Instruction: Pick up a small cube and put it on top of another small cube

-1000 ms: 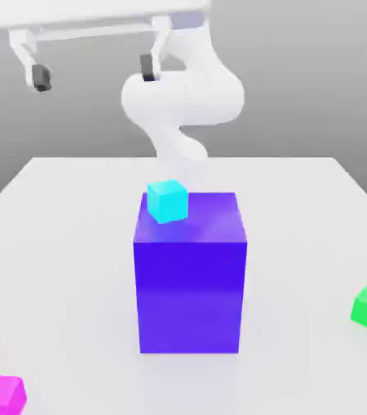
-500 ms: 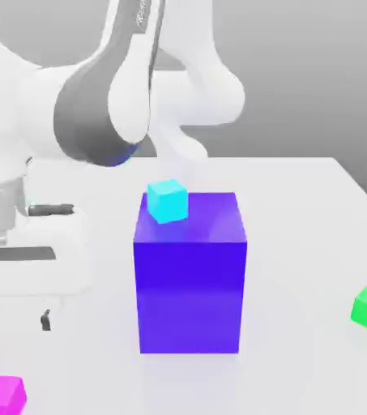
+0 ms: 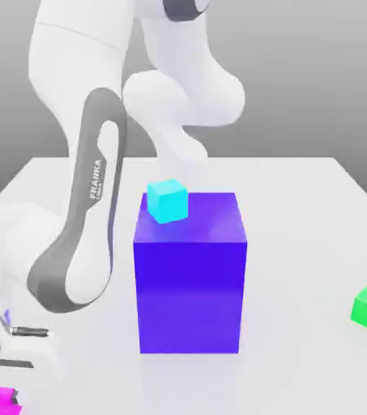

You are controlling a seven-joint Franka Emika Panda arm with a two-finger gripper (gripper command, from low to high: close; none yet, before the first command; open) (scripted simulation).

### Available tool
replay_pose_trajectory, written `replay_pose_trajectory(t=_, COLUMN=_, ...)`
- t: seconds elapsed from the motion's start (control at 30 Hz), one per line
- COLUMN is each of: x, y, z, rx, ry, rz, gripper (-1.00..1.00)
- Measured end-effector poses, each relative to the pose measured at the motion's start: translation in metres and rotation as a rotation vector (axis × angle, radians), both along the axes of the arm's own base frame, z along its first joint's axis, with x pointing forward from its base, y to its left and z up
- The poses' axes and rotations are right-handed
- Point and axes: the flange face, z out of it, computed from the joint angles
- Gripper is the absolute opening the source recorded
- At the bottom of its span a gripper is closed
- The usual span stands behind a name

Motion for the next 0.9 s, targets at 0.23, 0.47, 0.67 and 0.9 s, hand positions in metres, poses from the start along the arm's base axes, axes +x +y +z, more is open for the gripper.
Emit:
replay_pose_trajectory(t=0.23, x=0.016, y=0.058, z=0.061, rx=0.020, ry=0.004, rz=0.158, gripper=-1.00)
replay_pose_trajectory(t=0.47, x=0.021, y=0.234, z=0.072, rx=0.056, ry=0.013, rz=0.645, gripper=-1.00)
replay_pose_trajectory(t=0.67, x=-0.030, y=0.385, z=0.087, rx=0.059, ry=0.015, rz=1.125, gripper=-1.00)
replay_pose_trajectory(t=0.9, x=-0.141, y=0.540, z=0.084, rx=0.021, ry=0.009, rz=1.738, gripper=-1.00)
